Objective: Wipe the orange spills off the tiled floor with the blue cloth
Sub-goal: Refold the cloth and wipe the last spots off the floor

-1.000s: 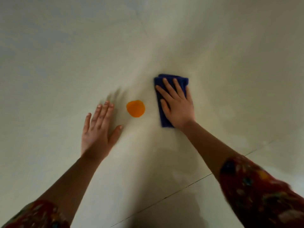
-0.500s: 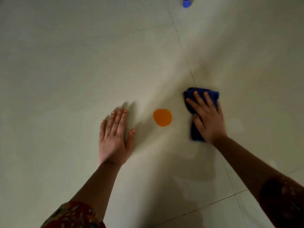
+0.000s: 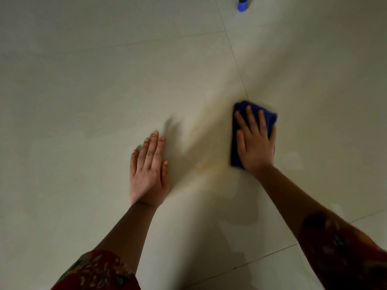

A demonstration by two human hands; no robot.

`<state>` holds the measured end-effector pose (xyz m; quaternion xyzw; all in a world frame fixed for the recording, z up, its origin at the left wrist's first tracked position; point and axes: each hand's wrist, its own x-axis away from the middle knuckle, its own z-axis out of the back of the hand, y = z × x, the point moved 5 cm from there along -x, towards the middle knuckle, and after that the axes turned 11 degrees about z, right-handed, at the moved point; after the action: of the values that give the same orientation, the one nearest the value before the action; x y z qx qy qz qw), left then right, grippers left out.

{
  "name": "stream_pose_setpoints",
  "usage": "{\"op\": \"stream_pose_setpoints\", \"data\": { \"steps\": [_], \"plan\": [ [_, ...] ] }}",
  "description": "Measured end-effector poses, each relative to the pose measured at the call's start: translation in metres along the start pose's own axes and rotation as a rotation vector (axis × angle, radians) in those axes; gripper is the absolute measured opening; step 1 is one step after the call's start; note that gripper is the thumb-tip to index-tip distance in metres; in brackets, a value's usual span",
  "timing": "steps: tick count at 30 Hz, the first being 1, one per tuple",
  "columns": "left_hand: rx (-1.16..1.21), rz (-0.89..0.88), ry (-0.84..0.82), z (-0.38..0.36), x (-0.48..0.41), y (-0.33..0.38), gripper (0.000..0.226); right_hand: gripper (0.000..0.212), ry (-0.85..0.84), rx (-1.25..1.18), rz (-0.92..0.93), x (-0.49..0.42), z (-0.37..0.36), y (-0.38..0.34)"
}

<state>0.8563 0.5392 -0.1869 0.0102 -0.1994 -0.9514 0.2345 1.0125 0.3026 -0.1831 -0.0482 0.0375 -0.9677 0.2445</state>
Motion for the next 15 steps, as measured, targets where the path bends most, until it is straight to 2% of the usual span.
{"op": "stream_pose_setpoints", "data": {
  "steps": [2,3,5,7,9,10,12,14,15],
  "plan": [
    [0.008,0.004,0.002,-0.001,0.000,-0.002,0.058,0.053,0.006,-0.030,-0.110,-0.039,0.002,-0.016],
    [0.015,0.010,0.005,0.000,0.000,-0.002,0.058,0.054,-0.012,-0.031,-0.056,-0.046,-0.002,-0.042],
    [0.035,0.019,0.018,0.001,0.000,-0.003,0.057,0.055,-0.023,-0.018,0.211,-0.021,-0.015,-0.096],
    [0.053,0.032,0.021,0.002,0.000,-0.005,0.057,0.055,-0.061,-0.017,0.508,0.056,-0.026,-0.117],
    [0.059,0.052,0.021,0.002,0.000,-0.006,0.057,0.059,-0.117,0.002,0.585,0.110,-0.024,-0.081],
    [0.051,0.053,0.018,0.002,0.000,-0.005,0.057,0.059,-0.129,0.027,0.539,0.114,-0.018,-0.048],
    [0.031,0.050,0.001,0.001,0.000,-0.003,0.057,0.058,-0.121,0.041,0.291,0.086,-0.005,0.010],
    [0.009,0.041,-0.015,-0.001,0.000,-0.002,0.057,0.058,-0.059,0.036,0.013,0.029,0.006,0.029],
    [0.005,0.038,-0.020,-0.001,-0.001,-0.002,0.057,0.059,-0.033,0.016,-0.050,0.001,0.009,0.017]
  ]
}}
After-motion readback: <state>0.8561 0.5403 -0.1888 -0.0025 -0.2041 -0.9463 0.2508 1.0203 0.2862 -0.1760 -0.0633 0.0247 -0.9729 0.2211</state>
